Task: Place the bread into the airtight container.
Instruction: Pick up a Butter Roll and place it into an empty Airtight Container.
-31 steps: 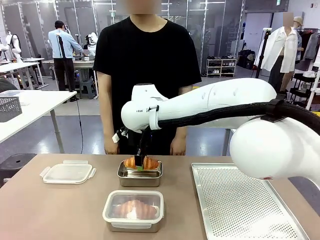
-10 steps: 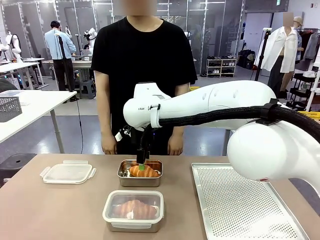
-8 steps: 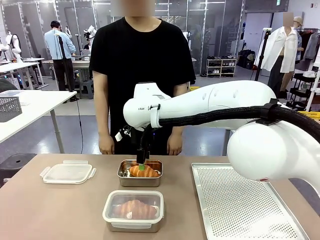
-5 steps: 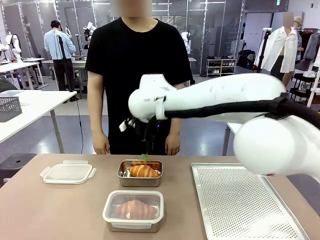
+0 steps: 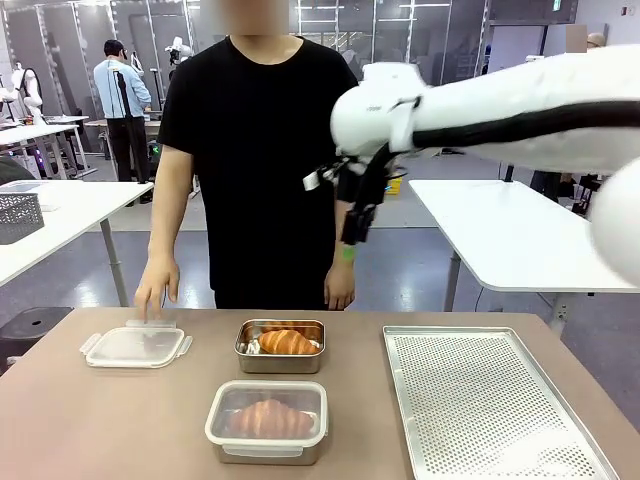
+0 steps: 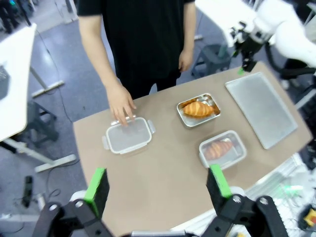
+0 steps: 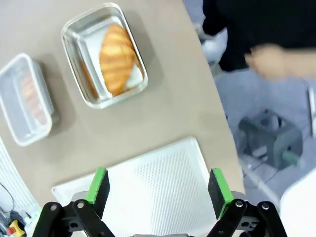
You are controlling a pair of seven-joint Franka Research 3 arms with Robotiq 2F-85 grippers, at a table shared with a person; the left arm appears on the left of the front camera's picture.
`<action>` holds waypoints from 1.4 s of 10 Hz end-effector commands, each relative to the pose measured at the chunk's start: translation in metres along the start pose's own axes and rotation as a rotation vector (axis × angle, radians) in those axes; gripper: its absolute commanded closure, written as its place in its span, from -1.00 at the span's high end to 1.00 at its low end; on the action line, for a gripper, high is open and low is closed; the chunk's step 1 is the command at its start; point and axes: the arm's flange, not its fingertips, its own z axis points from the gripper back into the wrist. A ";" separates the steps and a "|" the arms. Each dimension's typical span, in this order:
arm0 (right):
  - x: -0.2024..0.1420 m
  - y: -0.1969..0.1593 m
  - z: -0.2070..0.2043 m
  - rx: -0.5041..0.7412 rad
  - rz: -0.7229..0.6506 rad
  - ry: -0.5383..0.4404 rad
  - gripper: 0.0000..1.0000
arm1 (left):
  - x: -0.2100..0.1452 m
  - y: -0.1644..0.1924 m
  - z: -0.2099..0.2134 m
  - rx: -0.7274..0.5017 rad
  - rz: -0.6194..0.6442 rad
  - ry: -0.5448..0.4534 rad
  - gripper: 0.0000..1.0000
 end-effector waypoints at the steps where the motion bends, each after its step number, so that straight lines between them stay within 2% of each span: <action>1: -0.093 0.012 0.030 -0.037 -0.142 -0.069 1.00 | 0.001 0.000 0.002 0.005 -0.009 0.001 1.00; 4: -0.190 0.034 0.117 -0.142 -0.306 -0.291 1.00 | 0.001 0.000 0.002 0.005 -0.009 0.001 1.00; 5: -0.213 0.049 0.139 -0.204 -0.377 -0.340 1.00 | 0.001 0.000 0.002 0.005 -0.009 0.001 1.00; 7: -0.249 0.091 0.193 -0.222 -0.401 -0.415 1.00 | 0.001 0.000 0.002 0.005 -0.009 0.001 1.00; 8: -0.261 0.111 0.220 -0.197 -0.380 -0.405 1.00 | 0.001 0.000 0.002 0.005 -0.009 0.001 1.00; 11: -0.290 0.162 0.299 -0.150 -0.442 -0.237 1.00 | 0.001 0.000 0.002 0.005 -0.009 0.001 1.00; 12: -0.299 0.175 0.318 -0.113 -0.480 -0.177 1.00 | 0.001 0.000 0.002 0.005 -0.009 0.001 1.00; 14: -0.301 0.191 0.328 -0.104 -0.540 -0.147 1.00 | 0.001 0.000 0.002 0.005 -0.009 0.001 1.00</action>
